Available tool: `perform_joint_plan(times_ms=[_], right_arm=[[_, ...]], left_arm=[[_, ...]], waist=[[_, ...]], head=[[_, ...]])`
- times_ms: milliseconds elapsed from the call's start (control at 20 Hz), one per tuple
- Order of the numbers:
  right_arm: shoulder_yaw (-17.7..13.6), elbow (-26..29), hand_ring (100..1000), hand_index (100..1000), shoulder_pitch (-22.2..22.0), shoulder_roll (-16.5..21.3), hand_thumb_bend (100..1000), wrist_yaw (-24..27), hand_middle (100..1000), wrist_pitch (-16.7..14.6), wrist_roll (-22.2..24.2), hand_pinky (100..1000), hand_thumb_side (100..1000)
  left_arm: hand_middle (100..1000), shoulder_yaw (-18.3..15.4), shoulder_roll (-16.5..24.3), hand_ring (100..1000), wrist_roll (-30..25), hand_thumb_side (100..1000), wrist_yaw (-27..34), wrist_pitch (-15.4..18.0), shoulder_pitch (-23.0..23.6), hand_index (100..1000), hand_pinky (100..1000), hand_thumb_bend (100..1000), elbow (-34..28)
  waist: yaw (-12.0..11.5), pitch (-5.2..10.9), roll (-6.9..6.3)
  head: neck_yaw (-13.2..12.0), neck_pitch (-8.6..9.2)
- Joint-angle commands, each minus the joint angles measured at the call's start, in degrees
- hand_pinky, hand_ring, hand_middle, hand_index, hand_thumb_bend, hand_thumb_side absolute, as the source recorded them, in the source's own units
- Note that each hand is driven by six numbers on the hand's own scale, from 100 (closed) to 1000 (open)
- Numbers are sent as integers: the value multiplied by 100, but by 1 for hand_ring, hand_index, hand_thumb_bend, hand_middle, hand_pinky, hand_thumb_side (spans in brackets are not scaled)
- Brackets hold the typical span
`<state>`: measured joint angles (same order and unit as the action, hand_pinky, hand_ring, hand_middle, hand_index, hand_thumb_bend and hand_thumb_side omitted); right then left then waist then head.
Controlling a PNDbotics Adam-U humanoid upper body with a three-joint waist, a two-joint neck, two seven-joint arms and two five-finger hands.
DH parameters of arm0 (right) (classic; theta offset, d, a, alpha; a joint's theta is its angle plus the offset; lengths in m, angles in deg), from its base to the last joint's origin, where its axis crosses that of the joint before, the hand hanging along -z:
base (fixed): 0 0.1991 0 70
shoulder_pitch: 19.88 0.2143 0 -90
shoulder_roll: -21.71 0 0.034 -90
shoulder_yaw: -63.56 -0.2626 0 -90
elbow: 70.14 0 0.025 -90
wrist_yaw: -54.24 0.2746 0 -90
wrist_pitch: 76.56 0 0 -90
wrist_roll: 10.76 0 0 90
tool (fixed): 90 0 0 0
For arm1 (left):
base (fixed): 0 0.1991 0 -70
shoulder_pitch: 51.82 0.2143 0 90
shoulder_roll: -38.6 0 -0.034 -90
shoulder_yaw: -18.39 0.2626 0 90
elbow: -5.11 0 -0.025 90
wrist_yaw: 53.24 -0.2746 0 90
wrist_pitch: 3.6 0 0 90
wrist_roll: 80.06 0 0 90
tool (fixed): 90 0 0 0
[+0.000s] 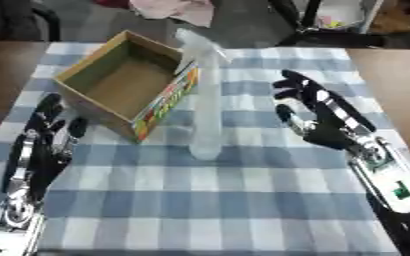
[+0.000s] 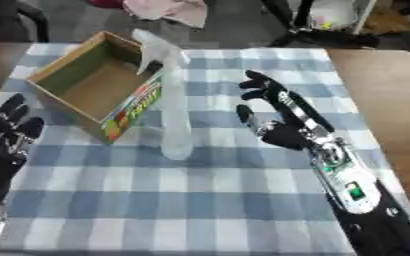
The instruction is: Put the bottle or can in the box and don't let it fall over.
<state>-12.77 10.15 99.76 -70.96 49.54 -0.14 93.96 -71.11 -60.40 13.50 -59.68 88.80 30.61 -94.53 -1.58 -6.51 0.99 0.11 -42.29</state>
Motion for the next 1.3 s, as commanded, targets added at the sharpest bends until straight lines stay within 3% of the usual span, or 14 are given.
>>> perform_joint_plan(times_ms=[50,350,1300], right_arm=[[60,-222,820,1000,262,-27,223,24,847,-42,123,975,552],[132,-545,820,1000,552,-292,220,-55,847,-134,250,976,553],[402,-884,822,1000,688,-624,217,-316,848,-293,595,977,569]], left_arm=[[1000,11,19,1000,-31,647,28,3,-75,952,965,584,-148],[1000,20,-6,1000,-41,646,33,-1,-110,952,965,585,-156],[1000,5,-27,1000,-20,646,15,-9,-116,951,964,588,-146]], waist=[[-34,19,-24],[-152,-7,-59],[-213,-27,-42]], head=[[46,10],[107,23],[158,24]])
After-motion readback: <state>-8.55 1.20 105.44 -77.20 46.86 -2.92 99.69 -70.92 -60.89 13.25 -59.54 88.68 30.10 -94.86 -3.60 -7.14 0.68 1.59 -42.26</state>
